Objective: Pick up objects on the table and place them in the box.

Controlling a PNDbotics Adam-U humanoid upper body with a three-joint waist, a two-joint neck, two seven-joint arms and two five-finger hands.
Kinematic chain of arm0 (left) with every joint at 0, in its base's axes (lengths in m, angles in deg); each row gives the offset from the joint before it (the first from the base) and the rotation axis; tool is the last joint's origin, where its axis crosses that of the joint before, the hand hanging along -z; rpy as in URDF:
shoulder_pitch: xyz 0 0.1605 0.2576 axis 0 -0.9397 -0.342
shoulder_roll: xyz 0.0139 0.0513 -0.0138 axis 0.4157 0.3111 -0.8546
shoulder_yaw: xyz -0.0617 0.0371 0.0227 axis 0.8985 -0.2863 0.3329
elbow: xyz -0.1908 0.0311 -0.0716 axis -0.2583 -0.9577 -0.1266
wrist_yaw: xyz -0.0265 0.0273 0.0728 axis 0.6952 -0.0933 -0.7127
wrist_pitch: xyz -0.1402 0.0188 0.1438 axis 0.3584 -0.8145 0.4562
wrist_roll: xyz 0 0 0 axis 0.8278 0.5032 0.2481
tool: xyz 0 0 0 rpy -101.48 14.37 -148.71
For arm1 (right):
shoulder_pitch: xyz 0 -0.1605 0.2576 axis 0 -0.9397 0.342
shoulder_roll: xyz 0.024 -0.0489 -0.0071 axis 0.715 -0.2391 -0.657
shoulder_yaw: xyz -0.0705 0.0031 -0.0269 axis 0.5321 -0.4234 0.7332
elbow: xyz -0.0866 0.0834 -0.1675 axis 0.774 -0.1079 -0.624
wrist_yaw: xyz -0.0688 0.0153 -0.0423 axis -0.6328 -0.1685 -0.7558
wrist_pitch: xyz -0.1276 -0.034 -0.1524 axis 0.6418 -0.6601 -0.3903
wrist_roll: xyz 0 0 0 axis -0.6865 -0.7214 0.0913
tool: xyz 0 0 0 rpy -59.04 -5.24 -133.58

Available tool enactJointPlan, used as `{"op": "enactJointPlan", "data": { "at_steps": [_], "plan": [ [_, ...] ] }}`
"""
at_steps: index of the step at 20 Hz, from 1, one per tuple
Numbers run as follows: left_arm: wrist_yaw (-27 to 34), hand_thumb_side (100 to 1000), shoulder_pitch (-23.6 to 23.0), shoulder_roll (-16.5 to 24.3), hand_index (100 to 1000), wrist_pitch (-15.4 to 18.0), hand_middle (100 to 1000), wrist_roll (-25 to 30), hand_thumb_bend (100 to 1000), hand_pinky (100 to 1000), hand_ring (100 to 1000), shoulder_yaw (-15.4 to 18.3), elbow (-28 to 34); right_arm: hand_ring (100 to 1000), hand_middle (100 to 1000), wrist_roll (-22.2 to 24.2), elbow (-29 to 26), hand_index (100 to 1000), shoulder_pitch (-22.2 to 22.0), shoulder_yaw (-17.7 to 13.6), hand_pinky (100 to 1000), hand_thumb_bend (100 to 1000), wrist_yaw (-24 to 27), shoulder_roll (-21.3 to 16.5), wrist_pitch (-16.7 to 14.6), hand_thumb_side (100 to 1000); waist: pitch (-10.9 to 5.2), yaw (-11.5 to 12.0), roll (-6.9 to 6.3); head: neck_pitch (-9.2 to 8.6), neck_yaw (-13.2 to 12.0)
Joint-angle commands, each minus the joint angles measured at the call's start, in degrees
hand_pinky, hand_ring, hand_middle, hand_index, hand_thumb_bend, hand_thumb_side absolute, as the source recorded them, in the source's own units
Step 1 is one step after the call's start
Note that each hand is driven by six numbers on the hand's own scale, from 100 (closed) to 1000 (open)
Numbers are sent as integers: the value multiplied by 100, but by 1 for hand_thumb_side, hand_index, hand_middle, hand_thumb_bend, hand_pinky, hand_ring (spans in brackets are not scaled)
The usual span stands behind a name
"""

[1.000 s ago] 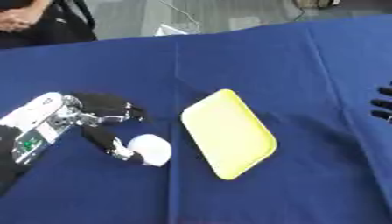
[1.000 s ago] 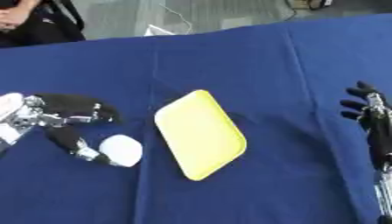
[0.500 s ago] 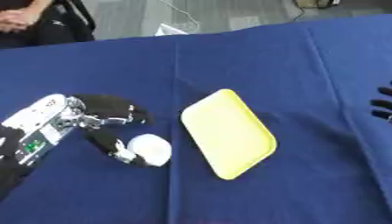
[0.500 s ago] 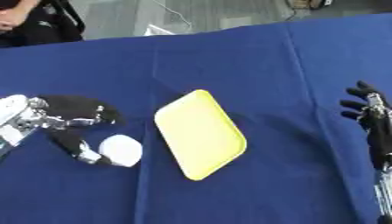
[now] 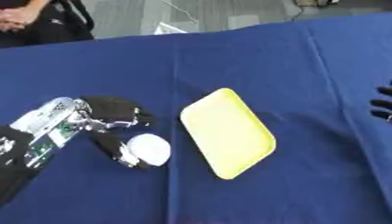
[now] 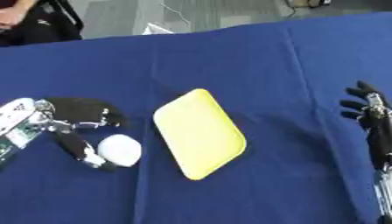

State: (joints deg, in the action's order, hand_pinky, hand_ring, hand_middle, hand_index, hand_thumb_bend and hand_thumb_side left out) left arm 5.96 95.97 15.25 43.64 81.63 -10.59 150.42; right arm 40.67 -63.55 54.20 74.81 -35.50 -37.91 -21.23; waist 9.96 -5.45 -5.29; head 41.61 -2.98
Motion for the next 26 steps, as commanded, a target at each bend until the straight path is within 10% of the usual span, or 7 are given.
{"op": "enactJointPlan", "data": {
  "at_steps": [1, 26],
  "plan": [
    [-56, 1000, 51, 92, 960, 32, 872, -27, 744, 965, 934, 31, 9, 794, 843, 14, -108, 955, 26, -3, 774, 100, -11, -85, -11, 960, -64, 0, 24, -17, -39],
    [-154, 1000, 6, -9, 946, 112, 854, 181, 754, 963, 929, -47, -101, 794, 843, 34, -107, 956, 34, 8, 773, 100, -4, -71, -8, 960, -57, -14, 27, -10, -58]
  ]
}}
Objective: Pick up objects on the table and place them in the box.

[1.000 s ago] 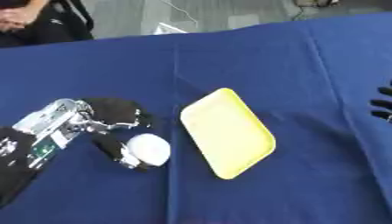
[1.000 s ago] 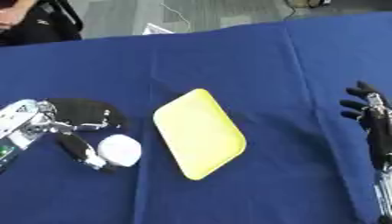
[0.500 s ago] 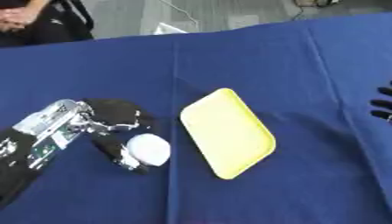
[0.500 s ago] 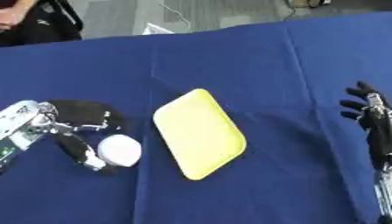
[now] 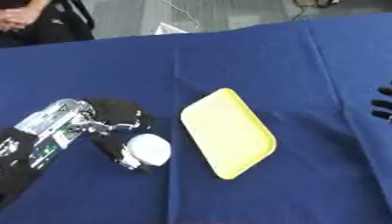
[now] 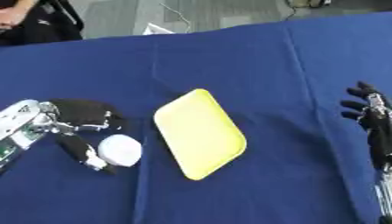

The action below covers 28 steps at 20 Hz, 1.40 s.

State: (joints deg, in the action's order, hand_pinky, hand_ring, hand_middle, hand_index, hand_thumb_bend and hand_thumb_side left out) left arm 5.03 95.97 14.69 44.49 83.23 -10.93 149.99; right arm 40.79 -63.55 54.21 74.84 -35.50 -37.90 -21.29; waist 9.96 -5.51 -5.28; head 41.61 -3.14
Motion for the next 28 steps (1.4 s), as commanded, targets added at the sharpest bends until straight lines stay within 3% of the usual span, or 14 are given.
{"op": "enactJointPlan", "data": {
  "at_steps": [1, 12, 15, 28],
  "plan": [
    [-71, 1000, 5, 47, 946, 30, 852, 16, 753, 963, 929, -13, -65, 794, 843, 23, -107, 956, 33, 7, 773, 100, -5, -71, -1, 960, -57, -9, 25, -10, -41],
    [-104, 988, -3, 22, 917, 21, 808, -82, 710, 944, 882, -23, -89, 794, 843, 27, -108, 956, 35, 4, 773, 100, -9, -71, -1, 961, -53, -14, 24, -10, -41],
    [-128, 892, -9, 15, 889, 9, 743, -95, 674, 916, 789, -32, -95, 794, 843, 26, -109, 956, 35, 1, 773, 100, -10, -72, -2, 961, -50, -16, 23, -8, -40],
    [-188, 819, -22, -11, 867, -44, 710, -142, 616, 912, 773, -40, -79, 794, 843, 22, -109, 956, 34, -4, 773, 100, -11, -76, -2, 960, -47, -11, 27, -12, -41]
  ]
}}
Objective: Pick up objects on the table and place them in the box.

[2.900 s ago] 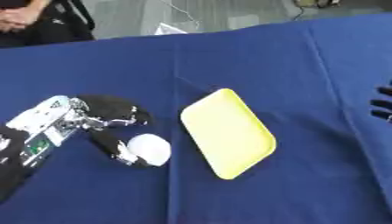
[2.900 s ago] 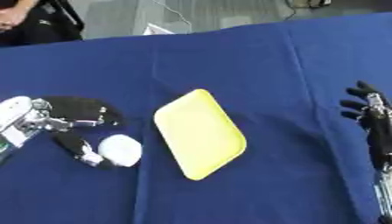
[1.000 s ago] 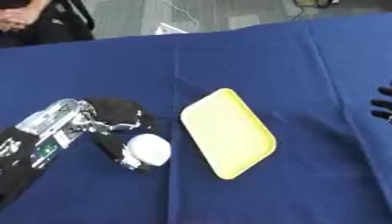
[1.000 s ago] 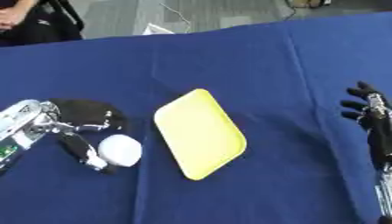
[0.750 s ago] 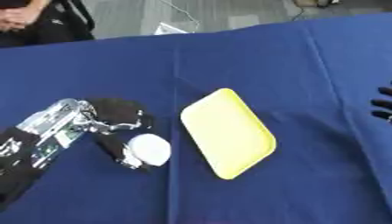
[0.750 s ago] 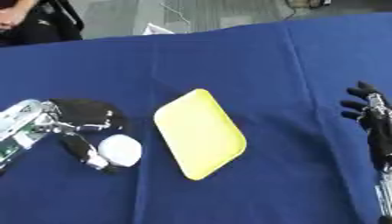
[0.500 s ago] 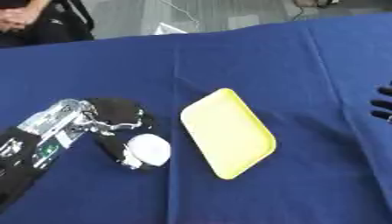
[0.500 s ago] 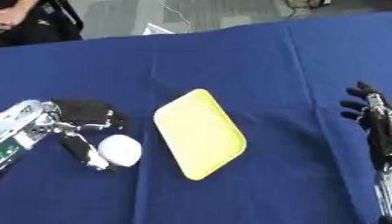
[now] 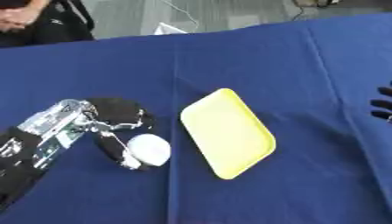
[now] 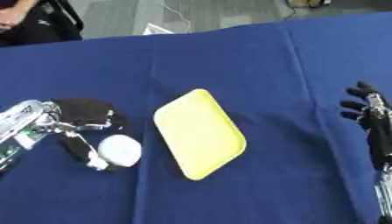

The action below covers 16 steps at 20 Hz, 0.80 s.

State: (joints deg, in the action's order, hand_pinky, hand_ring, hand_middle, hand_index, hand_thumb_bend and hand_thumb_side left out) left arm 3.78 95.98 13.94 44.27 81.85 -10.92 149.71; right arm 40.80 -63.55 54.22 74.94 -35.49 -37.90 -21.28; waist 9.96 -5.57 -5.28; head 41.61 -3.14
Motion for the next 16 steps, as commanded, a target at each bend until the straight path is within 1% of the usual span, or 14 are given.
{"op": "enactJointPlan", "data": {
  "at_steps": [1, 4, 5, 10, 12, 14, 15, 16],
  "plan": [
    [-63, 819, -24, 64, 865, -27, 710, -14, 614, 912, 773, -41, -50, 794, 843, 21, -109, 956, 33, -14, 773, 100, -12, -76, -3, 960, -46, -4, 28, -12, -40],
    [-59, 817, -27, 61, 861, -50, 708, -68, 601, 910, 773, -35, -44, 794, 843, 21, -109, 956, 31, -15, 773, 100, -12, -76, -3, 960, -47, -3, 29, -14, -39],
    [-54, 803, -29, 59, 852, -59, 700, -96, 592, 906, 767, -33, -40, 794, 843, 21, -109, 956, 31, -15, 774, 100, -11, -76, -3, 959, -48, -2, 30, -15, -39],
    [-26, 775, -38, 60, 814, -122, 669, -393, 567, 891, 746, -13, 3, 794, 843, 20, -109, 956, 31, -16, 774, 100, -11, -76, -3, 959, -46, -2, 31, -16, -35],
    [-41, 719, -43, 67, 788, -161, 654, -530, 491, 885, 736, -7, 13, 794, 843, 19, -110, 956, 31, -16, 774, 100, -10, -77, -3, 959, -45, -3, 31, -16, -35],
    [-71, 631, -52, 70, 772, -224, 649, -657, 406, 885, 732, -2, 7, 794, 843, 20, -109, 956, 30, -17, 774, 100, -10, -77, -2, 959, -44, -3, 31, -14, -33],
    [-88, 611, -55, 70, 769, -257, 649, -705, 387, 885, 732, -4, -1, 794, 843, 20, -109, 956, 30, -17, 774, 100, -10, -77, -2, 959, -43, -3, 31, -14, -33],
    [-104, 619, -56, 68, 766, -287, 647, -742, 363, 885, 731, -6, -9, 794, 843, 20, -109, 956, 30, -17, 774, 100, -10, -77, -3, 959, -44, -3, 31, -15, -34]
  ]
}}
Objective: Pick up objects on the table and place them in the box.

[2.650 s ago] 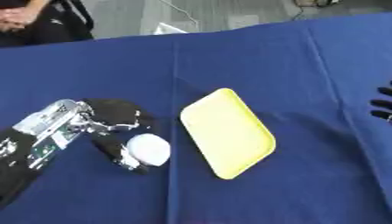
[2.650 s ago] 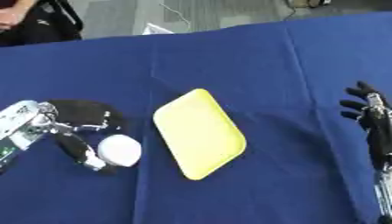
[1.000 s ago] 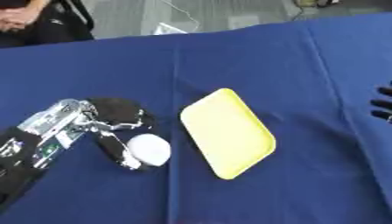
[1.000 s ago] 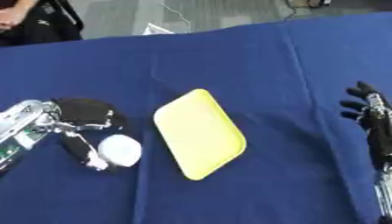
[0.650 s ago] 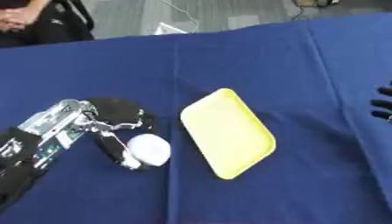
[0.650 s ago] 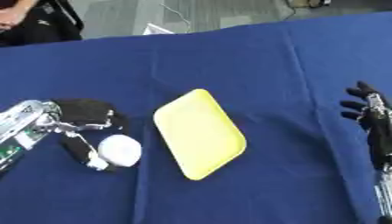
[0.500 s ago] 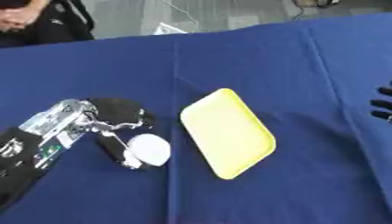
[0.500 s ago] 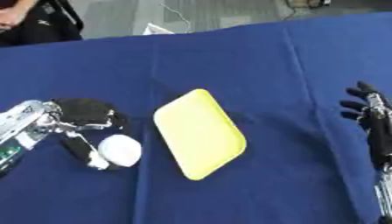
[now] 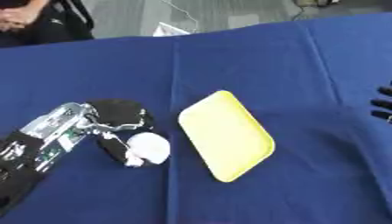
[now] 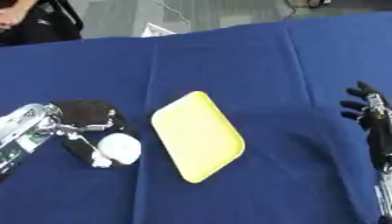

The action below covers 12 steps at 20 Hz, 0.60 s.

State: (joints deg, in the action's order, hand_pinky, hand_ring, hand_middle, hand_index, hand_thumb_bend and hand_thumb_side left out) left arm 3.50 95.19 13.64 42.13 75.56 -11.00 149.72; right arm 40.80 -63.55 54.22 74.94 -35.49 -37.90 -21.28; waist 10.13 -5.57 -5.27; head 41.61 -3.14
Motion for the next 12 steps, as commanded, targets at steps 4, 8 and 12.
{"op": "enactJointPlan", "data": {
  "at_steps": [4, 8, 12],
  "plan": [
    [-111, 622, 25, 93, 759, -135, 647, -194, 359, 887, 732, -12, -28, 794, 843, 21, -110, 956, 30, -18, 774, 100, -9, -78, -3, 959, -62, -3, 32, -18, -35],
    [-123, 610, 26, 91, 759, -150, 648, -200, 359, 888, 733, -22, -35, 794, 843, 22, -109, 956, 30, -18, 774, 100, -9, -78, -3, 959, -64, -2, 33, -19, -35],
    [-125, 614, 28, 93, 759, -152, 648, -182, 360, 888, 734, -24, -38, 794, 843, 23, -110, 956, 29, -18, 774, 100, -9, -78, -3, 959, -65, -2, 33, -19, -35]
  ]
}}
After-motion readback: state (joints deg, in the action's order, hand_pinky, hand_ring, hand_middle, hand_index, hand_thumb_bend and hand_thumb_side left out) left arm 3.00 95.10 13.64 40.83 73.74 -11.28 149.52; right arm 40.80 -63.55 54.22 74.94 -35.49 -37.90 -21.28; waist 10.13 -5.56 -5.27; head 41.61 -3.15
